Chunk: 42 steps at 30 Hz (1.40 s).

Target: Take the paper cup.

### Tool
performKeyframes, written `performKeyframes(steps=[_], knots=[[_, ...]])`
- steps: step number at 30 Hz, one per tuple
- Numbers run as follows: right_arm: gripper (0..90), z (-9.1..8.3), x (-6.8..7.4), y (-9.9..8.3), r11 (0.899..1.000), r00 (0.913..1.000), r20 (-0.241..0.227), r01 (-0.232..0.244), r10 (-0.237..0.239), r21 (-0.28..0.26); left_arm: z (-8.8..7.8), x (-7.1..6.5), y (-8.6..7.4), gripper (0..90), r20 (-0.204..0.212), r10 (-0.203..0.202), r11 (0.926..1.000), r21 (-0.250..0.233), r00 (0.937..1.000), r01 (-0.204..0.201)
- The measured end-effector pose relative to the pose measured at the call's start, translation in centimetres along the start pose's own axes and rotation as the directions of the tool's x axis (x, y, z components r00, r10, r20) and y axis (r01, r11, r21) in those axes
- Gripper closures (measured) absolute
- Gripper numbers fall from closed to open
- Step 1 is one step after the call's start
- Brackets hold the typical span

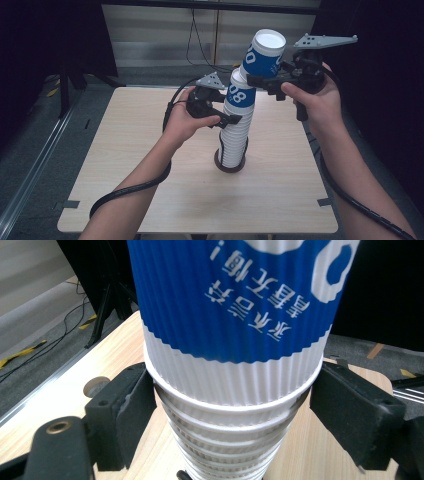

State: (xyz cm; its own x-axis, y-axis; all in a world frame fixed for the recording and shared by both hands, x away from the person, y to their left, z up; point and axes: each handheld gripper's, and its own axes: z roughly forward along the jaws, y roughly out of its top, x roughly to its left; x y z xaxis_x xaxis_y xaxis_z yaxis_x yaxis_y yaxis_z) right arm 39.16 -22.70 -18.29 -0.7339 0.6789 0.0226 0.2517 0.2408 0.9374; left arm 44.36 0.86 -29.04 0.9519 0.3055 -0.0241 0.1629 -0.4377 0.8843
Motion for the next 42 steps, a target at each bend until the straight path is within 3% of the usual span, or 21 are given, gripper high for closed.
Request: performKeyframes(steps=[27,42], knots=[[22.0,-5.2,-1.9,-4.4,1.0,0.9989,0.044,-0.016,0.016,0.011,-0.1,-0.2,0.0,19.5,-0.014,0.004,0.9999,0.013,0.9999,-0.004],[22.1,-5.6,-1.9,-7.7,0.999,0.9994,0.024,-0.026,0.025,0.033,-0.3,-0.6,-0.1,18.2,-0.002,0.004,0.9998,0.022,1.0,-0.003]])
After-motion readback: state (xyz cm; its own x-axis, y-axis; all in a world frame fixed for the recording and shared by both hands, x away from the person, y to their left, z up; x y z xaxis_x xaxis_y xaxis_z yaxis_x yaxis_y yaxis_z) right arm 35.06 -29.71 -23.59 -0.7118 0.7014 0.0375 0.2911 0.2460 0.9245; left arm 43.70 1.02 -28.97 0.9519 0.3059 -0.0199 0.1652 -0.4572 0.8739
